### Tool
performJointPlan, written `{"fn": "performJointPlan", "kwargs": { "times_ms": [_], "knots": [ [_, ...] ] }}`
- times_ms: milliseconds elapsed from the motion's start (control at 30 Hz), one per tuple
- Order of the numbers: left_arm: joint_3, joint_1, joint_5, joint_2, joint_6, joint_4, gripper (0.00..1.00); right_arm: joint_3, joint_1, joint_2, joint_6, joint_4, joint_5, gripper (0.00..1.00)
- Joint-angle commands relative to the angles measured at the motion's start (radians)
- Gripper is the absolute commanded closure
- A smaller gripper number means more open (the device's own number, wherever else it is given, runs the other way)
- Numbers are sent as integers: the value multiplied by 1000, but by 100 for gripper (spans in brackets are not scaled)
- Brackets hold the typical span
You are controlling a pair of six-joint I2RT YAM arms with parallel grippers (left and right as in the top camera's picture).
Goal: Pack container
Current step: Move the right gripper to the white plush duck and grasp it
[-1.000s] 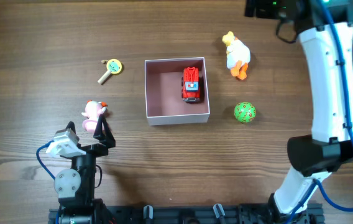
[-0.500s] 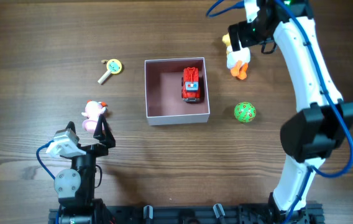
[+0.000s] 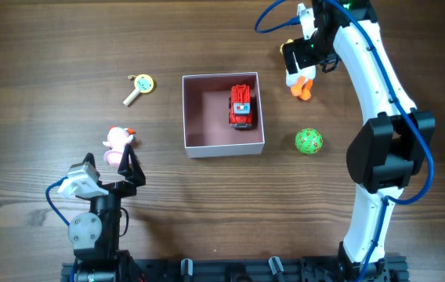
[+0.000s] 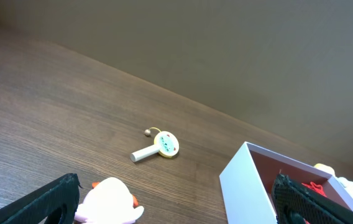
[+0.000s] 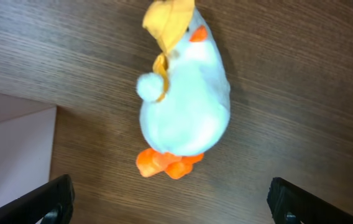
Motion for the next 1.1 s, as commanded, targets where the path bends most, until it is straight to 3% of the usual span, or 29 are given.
{"fn": "performJointPlan", "kwargs": {
  "times_ms": [0, 233, 1067],
  "knots": [
    [-1, 6, 12, -3, -8, -8, 0, -2, -4, 7, 14, 27, -41, 0],
    [-1, 6, 12, -3, -8, -8, 0, -2, -4, 42, 107, 74, -41, 0],
    [-1, 6, 12, -3, -8, -8, 0, -2, -4, 140, 15, 74, 34, 0]
  ]
}}
